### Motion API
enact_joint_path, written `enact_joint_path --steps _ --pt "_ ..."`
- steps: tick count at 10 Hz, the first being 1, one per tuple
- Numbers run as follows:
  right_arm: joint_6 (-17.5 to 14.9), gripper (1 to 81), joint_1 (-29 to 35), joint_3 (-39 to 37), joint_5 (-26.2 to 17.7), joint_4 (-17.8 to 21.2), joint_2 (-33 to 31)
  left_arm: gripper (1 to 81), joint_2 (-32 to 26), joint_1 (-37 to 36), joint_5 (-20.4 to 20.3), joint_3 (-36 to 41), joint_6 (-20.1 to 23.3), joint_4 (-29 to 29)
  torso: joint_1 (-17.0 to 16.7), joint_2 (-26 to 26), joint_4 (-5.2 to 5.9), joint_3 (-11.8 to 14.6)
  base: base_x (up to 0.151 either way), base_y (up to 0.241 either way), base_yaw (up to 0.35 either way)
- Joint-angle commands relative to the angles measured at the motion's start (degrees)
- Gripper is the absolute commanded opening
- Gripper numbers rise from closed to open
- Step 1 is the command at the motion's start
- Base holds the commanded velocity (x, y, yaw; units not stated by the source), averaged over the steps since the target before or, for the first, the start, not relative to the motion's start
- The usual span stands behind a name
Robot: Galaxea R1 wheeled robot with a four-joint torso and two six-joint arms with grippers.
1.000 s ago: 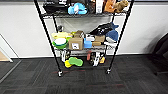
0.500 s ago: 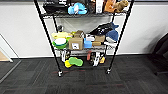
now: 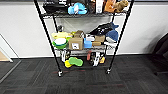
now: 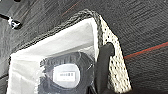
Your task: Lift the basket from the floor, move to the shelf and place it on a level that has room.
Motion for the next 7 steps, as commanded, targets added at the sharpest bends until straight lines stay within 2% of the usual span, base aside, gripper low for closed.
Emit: enact_joint_path --steps 1,4,5,6,7 --pt "0.39 1.0 5.03 2.32 -2.06 0.65 -0.56 1.0 -1.11 -5.49 2.54 1.85 -0.54 -1.72 -3.69 5.73 0.00 0.00 0.000 0.000 0.000" --pt "0.39 1.0 4.77 2.41 -1.89 0.56 -0.39 1.0 -2.78 -5.57 2.01 5.18 -0.54 -1.81 -4.90 7.70 0.00 0.00 0.000 0.000 0.000" --pt "0.39 1.0 4.76 2.50 -1.10 0.64 -0.30 1.0 -3.13 -5.66 1.93 5.98 -0.54 -1.81 -6.03 9.51 5.39 0.00 0.000 0.000 0.000" --pt "0.39 1.0 4.68 2.33 -0.83 0.64 -0.22 1.0 -3.04 -5.66 2.01 6.07 -0.45 -1.81 -7.21 11.44 5.63 0.00 0.000 0.000 0.000" --pt "0.48 1.0 4.76 2.23 -0.74 0.65 -0.30 1.0 -2.86 -5.66 2.10 6.07 -0.45 -1.72 -7.98 12.70 0.53 -0.02 0.000 0.000 0.000"
